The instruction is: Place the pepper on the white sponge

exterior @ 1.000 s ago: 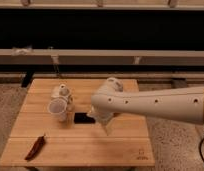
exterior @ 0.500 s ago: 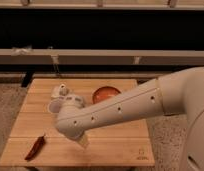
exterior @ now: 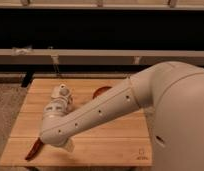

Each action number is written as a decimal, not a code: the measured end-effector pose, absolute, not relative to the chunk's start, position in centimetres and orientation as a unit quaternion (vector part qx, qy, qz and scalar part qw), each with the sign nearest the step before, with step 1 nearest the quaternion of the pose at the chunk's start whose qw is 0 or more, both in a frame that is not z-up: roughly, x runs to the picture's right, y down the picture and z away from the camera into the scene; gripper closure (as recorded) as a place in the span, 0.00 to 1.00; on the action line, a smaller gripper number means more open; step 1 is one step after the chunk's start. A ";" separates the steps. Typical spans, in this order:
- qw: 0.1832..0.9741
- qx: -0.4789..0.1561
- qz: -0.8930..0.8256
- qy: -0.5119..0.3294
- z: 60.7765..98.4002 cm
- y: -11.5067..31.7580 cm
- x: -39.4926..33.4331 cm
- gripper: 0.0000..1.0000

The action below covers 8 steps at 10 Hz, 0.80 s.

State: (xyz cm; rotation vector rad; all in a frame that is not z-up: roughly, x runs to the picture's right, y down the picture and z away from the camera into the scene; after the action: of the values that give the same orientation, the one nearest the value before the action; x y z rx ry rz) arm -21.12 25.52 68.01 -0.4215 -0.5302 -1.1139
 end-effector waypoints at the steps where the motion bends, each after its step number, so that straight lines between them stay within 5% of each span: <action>1: 0.782 -0.203 -0.532 -0.255 68.5 25.7 -22.1 0.20; 8: 0.746 -0.191 -0.579 -0.268 69.2 28.2 -27.4 0.20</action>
State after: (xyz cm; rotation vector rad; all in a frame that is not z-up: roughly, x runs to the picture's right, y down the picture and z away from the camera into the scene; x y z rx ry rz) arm -27.43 28.24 69.21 -0.4185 -0.5860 -1.2661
